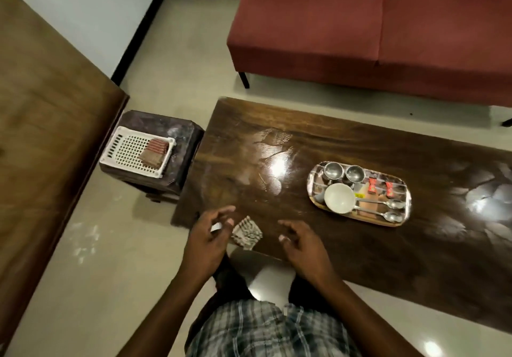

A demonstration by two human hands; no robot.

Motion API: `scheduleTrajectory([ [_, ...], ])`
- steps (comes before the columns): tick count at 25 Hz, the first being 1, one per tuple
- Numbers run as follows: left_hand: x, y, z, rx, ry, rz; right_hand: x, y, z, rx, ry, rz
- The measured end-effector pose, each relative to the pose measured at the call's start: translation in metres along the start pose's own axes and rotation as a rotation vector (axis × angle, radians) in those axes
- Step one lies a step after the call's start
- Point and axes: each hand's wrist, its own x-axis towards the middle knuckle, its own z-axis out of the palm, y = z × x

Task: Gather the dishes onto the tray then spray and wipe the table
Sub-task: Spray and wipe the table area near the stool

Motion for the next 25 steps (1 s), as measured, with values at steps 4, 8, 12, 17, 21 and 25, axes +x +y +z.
scheduleTrajectory([
  [4,0.021,-0.071,-0.087,0.065,0.069,-0.025,0.005,-0.011,0.068,-0.124,-0.032,0.061],
  [8,0.055,-0.159,-0.143,0.230,-0.002,-0.001,0.015,-0.011,0.135,-0.264,-0.036,0.173],
  [12,0.093,-0.230,-0.136,0.421,-0.325,0.038,0.038,0.009,0.185,-0.329,-0.061,0.267],
  [17,0.136,-0.262,-0.073,0.336,-0.449,0.179,0.077,0.061,0.228,-0.483,-0.090,0.278],
  [21,0.136,-0.259,-0.032,0.158,-0.389,0.287,0.090,0.096,0.244,-0.604,-0.016,0.186],
  [25,0.148,-0.248,-0.008,-0.034,-0.255,0.065,0.097,0.128,0.243,-0.629,0.067,0.009],
])
